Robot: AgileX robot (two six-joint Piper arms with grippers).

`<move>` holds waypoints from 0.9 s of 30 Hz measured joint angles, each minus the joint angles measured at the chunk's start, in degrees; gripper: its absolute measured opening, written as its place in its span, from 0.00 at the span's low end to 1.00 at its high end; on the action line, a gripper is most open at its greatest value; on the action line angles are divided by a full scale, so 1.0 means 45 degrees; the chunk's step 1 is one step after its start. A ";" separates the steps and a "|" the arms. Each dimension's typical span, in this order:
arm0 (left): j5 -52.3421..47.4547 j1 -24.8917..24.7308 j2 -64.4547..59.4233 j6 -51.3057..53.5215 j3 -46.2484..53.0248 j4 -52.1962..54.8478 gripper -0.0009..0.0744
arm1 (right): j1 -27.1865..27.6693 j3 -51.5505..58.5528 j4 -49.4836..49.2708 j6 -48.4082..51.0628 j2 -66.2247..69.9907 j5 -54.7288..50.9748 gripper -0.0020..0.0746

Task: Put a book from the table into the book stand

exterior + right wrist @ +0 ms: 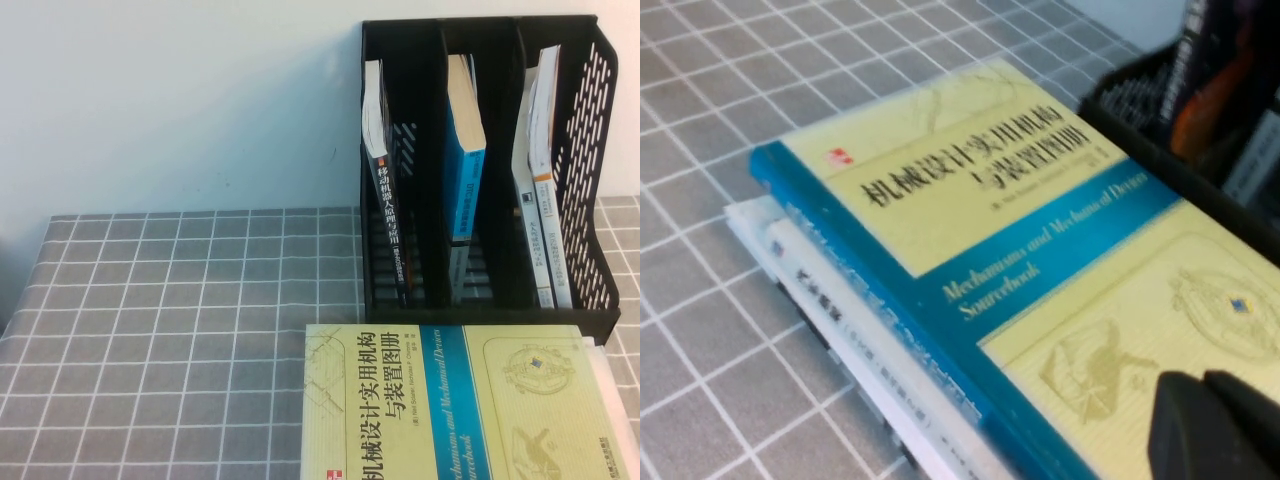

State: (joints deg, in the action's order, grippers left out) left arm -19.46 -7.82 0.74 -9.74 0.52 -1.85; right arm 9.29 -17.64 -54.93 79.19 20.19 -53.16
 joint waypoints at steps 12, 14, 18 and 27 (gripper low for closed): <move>0.0000 0.0000 0.0009 0.0252 0.0000 -0.0023 0.01 | -0.0936 0.0971 0.1272 -0.0922 -0.3037 0.6396 0.02; 0.0000 0.0000 0.0009 0.0252 0.0000 -0.0023 0.01 | -0.0723 0.0998 0.4049 -0.4357 -0.3508 0.6325 0.02; 0.0000 0.0000 0.0009 0.0252 0.0000 -0.0023 0.01 | -0.0530 0.1321 0.9218 -0.9489 -0.4405 0.5941 0.02; 0.0000 0.0000 0.0009 0.0259 0.0000 -0.0023 0.01 | -0.0519 0.4199 1.1065 -1.2062 -0.4661 0.8844 0.02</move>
State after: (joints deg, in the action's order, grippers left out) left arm -19.46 -7.82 0.78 -8.57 0.52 -1.95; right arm 6.96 1.25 -5.14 24.91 -0.79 -13.36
